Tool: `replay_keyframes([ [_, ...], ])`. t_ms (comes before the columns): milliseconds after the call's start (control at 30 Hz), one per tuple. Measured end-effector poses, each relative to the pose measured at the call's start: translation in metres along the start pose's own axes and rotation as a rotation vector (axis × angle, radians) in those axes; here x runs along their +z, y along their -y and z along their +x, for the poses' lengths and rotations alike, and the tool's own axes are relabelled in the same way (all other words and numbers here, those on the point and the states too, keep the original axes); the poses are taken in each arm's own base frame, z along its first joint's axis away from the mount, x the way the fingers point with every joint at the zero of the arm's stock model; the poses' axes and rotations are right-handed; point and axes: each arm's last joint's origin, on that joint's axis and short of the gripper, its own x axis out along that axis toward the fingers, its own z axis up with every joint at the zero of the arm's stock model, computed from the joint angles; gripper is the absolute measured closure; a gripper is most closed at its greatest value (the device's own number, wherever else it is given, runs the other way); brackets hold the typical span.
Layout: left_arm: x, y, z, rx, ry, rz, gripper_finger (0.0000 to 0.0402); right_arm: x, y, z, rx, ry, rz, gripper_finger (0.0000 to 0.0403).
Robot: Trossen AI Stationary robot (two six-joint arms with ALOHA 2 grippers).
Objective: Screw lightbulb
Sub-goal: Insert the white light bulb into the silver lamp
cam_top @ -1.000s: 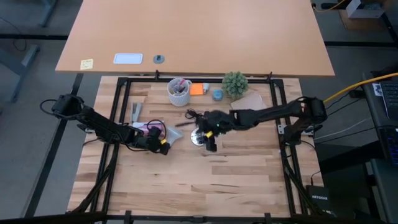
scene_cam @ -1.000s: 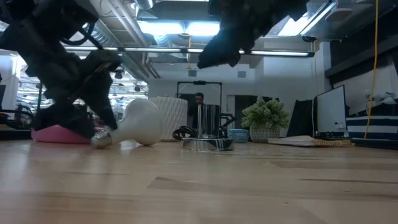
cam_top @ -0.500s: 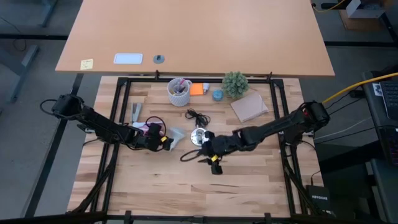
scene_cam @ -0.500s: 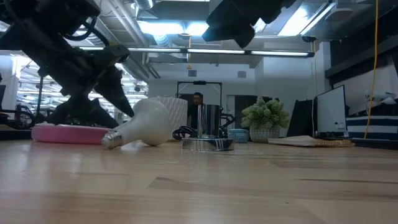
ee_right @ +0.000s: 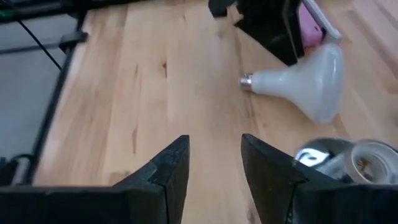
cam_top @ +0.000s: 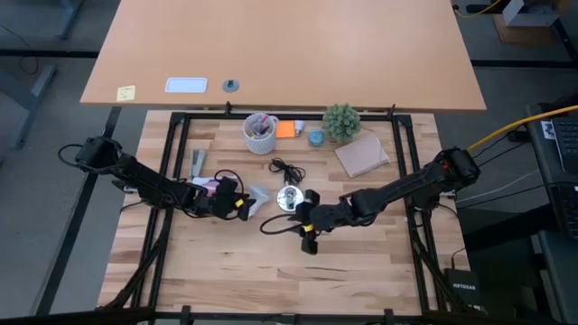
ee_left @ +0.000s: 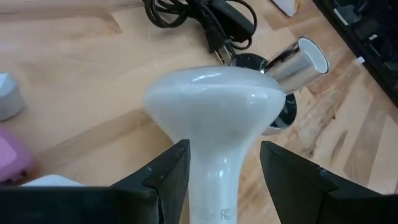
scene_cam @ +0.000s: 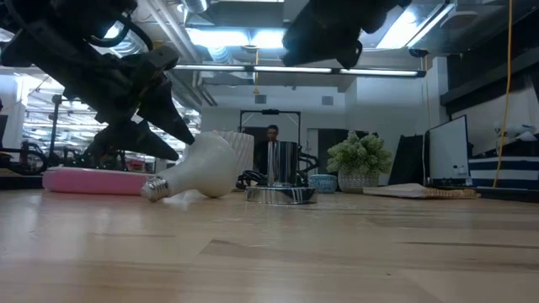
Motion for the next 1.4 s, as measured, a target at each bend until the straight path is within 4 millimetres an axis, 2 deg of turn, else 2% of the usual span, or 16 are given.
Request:
replay_keyframes([
  [300, -0.002, 0.0, -0.001, -0.001, -0.006, 0.032, 0.0215, -0.017, 0.001, -0.003, -0.045, -0.159, 0.009, 0.0253],
  [567, -0.003, -0.002, -0.001, 0.018, -0.016, 0.061, 0.0215, -0.037, -0.008, -0.002, -0.091, -0.131, 0.053, 0.0253],
  [1000, -0.007, -0.004, -0.001, 0.04, -0.04, 0.081, 0.0215, -0.071, 0.0, 0.005, -0.132, -0.138, 0.185, 0.0253],
  [1200, -0.014, -0.005, 0.004, 0.04, -0.072, 0.087, 0.0215, -0.077, 0.005, 0.007, -0.181, -0.079, 0.212, 0.0253],
  [1400, -0.023, -0.003, 0.016, 0.049, -0.107, 0.098, 0.0215, -0.073, 0.006, 0.008, -0.247, 0.017, 0.266, 0.0253],
])
